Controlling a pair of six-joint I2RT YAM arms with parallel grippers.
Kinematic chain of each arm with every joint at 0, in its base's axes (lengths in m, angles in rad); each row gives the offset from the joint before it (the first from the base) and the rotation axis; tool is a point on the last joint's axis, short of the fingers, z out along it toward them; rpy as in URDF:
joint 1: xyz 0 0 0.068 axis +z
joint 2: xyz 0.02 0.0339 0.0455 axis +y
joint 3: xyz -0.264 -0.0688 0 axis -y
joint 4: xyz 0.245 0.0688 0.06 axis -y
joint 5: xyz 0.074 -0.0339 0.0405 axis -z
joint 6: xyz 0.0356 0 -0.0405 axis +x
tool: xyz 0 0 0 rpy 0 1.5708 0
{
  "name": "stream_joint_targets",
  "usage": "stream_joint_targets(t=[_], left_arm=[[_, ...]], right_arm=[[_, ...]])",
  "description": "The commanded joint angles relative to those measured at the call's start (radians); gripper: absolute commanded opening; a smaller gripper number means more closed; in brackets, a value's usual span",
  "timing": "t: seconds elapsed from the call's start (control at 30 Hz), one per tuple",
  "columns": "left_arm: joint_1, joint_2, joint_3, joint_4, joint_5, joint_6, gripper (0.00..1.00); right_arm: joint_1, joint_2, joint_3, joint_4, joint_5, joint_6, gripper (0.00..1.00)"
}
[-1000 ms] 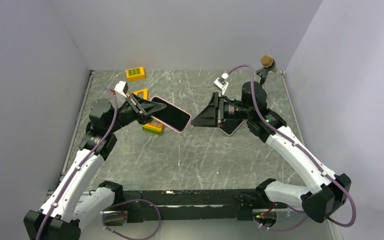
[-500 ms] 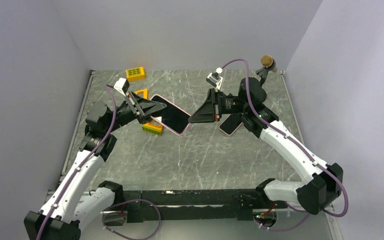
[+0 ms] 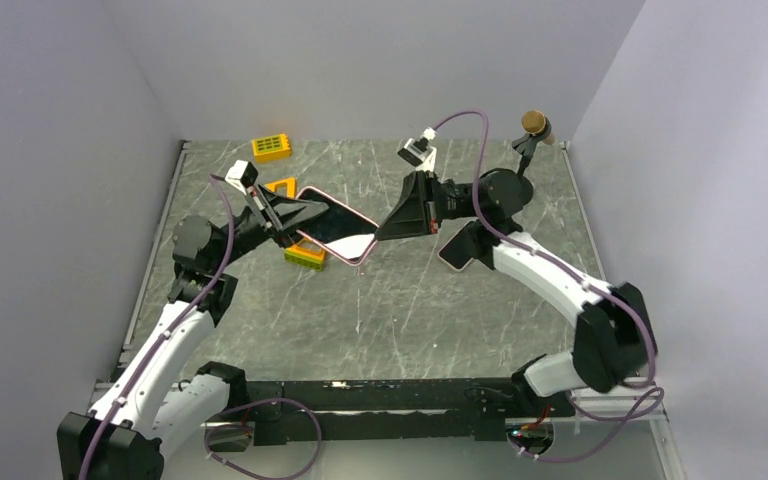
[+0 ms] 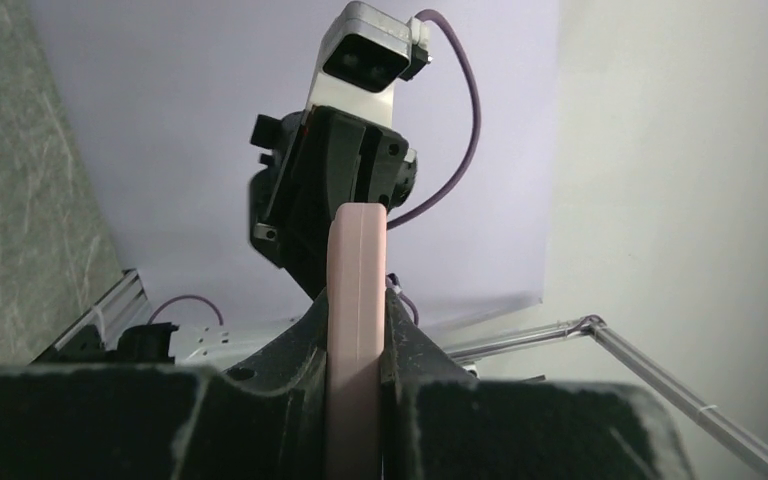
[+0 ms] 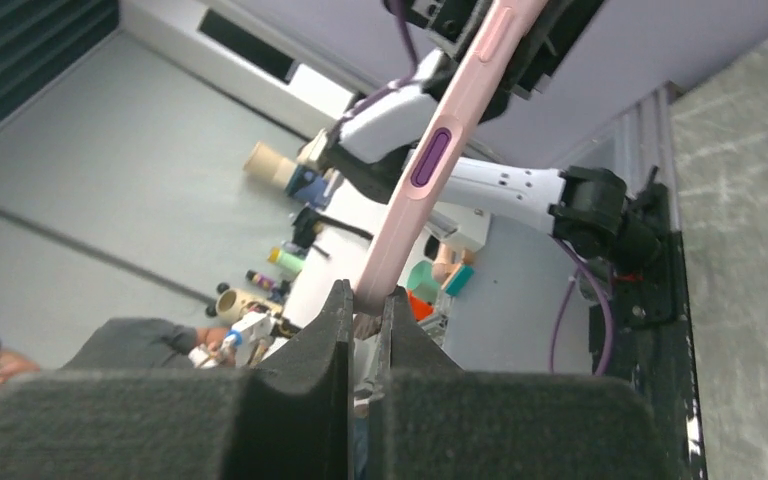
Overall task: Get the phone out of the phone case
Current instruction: Remove the phone case from the phone.
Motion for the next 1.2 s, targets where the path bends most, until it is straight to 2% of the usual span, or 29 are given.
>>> stream_joint_targets(t=[0.0,0.03,0.2,0.57,0.87,0.97,1.17], left_arm=[[-0.010,-0.014,0.028,0.316,-0.045,-0.287,0.00],[-0.010,-0.025,0.031,0.307,-0.054,-0.297,0.00],[-0.010,-0.054,0.056,0.242,-0.059,-0.293,0.00],[-0.010,-0.115,0.078,0.159,-0.120,-0.282,0.00],[-0.010,-0.110,0.102,0.129,-0.122,-0.266,0.00],[-0.010,-0.109,0.107,0.089,-0.113,-0.254,0.00],[-0.010,-0.082,0.101,0.116,-0.110,-0.254,0.00]], right_arm=[[0.033,0.199,0.077,0.864,-0.012,0.438,0.00],[0.040,0.245,0.112,0.902,-0.001,0.465,0.00],[0.073,0.328,0.224,0.851,0.002,0.402,0.00],[0.133,0.445,0.358,0.785,-0.043,0.320,0.00],[0.134,0.464,0.353,0.729,-0.049,0.245,0.00],[0.131,0.456,0.347,0.648,-0.040,0.172,0.00],[0.112,0.444,0.349,0.415,0.020,0.008,0.00]])
